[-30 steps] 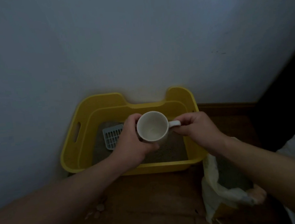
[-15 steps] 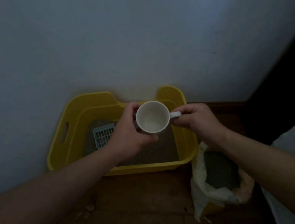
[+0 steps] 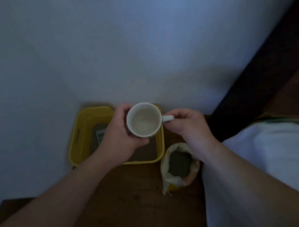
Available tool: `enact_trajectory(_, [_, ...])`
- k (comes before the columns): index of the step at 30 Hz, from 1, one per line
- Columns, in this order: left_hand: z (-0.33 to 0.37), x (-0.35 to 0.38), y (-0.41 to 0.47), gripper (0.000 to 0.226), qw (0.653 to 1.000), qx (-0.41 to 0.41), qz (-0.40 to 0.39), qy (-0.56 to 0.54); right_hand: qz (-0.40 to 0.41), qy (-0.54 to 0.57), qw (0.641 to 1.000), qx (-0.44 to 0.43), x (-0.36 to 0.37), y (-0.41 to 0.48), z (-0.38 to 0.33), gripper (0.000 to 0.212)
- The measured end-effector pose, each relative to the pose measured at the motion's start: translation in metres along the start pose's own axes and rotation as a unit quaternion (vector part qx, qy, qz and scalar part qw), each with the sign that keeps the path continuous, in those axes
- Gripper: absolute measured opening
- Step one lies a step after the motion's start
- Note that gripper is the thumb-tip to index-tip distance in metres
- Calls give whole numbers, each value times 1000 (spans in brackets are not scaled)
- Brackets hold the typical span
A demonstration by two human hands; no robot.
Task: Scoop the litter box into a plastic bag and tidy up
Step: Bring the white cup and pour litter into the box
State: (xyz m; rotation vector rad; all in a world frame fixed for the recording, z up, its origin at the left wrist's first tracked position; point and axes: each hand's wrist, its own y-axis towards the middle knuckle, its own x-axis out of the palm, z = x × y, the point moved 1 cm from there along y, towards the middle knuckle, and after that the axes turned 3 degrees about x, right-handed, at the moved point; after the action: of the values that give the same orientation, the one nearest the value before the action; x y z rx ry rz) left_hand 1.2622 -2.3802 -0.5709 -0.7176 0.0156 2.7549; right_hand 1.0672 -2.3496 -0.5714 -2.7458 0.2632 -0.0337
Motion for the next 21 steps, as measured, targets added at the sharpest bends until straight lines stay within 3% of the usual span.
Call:
enact_trajectory(8, [213, -99, -80, 89, 997, -43, 8, -65, -96, 5, 995, -16, -22, -148, -205, 21])
enact_trajectory(10, [260, -128, -104, 89, 993, -58, 15, -99, -133, -12, 990, -35, -20, -178, -253, 12])
enact_trajectory(16, [373, -210, -191, 79, 988, -61, 90, -108, -213, -86, 971, -66, 13, -264, -368, 40])
enact_trajectory(19, [407, -249, -248, 79, 982, -72, 145, -101, -272, -125, 950, -86, 43, -312, -405, 14])
enact_trajectory(21, [423, -272, -289, 80, 975, -80, 182, -100, -302, -147, 938, -90, 64, -342, -420, 25])
